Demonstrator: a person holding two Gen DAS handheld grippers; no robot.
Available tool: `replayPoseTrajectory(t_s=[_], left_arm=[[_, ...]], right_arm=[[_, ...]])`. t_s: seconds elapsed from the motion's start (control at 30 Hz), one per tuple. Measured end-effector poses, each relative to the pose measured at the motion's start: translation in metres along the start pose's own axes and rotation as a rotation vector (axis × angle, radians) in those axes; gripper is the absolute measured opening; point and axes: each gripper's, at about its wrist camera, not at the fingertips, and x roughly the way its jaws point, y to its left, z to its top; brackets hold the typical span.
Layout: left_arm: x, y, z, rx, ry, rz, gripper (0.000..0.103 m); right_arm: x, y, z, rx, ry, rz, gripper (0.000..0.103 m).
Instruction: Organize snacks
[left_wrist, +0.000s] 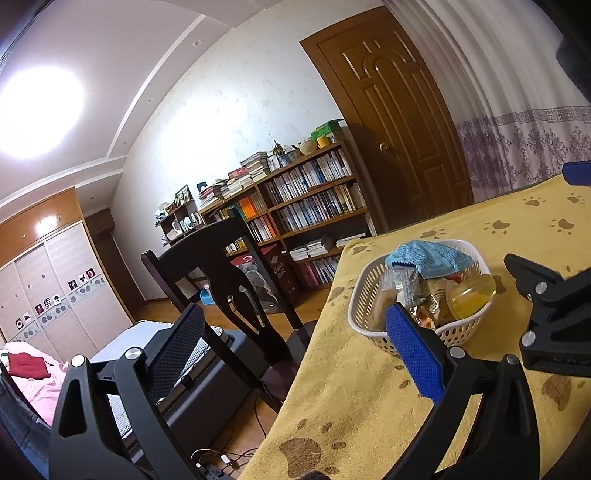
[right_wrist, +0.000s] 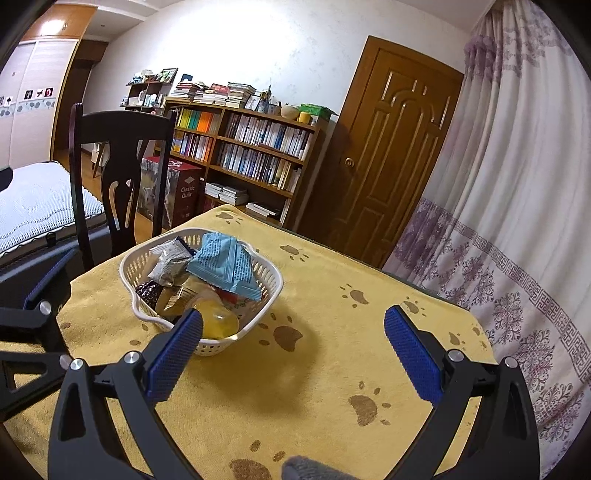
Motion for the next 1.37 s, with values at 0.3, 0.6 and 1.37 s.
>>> replayPoseTrajectory(t_s=[0.3,0.6,1.37], left_arm=[[0.012,-0.004,-0.003,-0.002,0.039,-0.005,0.1],[0.014,-0.01,-0.007,0.017,0.049,-0.007,0.1],[0.008,-0.02,-0.001,-0.038,0.091,-0.127,0.1]], right_arm=[[0.016,0.001,-0.001,0.004,0.017,0.002,0.098],[0.02,-0.003,-0.001,0.011,0.016,0.023,0.098],[0.019,-0.031,-0.017,0.068,0.075,0.033,0.098]])
